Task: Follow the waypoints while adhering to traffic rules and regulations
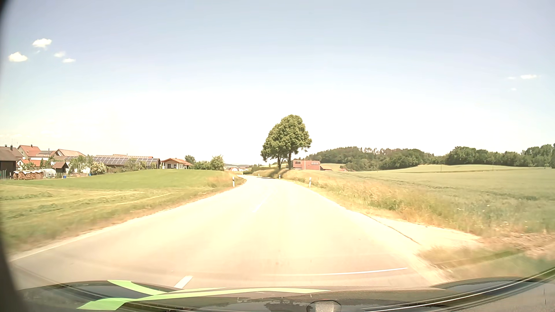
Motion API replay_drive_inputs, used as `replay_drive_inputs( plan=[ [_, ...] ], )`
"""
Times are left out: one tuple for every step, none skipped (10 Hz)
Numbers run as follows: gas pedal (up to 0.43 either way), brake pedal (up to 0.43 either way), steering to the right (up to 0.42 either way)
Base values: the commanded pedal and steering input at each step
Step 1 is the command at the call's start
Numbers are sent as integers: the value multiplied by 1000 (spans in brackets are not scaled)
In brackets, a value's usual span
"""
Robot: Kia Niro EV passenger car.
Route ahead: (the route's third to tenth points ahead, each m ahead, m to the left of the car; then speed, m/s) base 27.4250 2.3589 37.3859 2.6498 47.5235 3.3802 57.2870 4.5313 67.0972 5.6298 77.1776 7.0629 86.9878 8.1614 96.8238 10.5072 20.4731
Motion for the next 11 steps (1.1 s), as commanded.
replay_drive_inputs(
  plan=[
    [240, 0, -9],
    [240, 0, -9],
    [240, 0, -9],
    [240, 0, -9],
    [240, 0, -9],
    [220, 0, -9],
    [150, 0, -9],
    [138, 0, -9],
    [157, 0, -9],
    [197, 0, -9],
    [209, 0, -9]
  ],
)
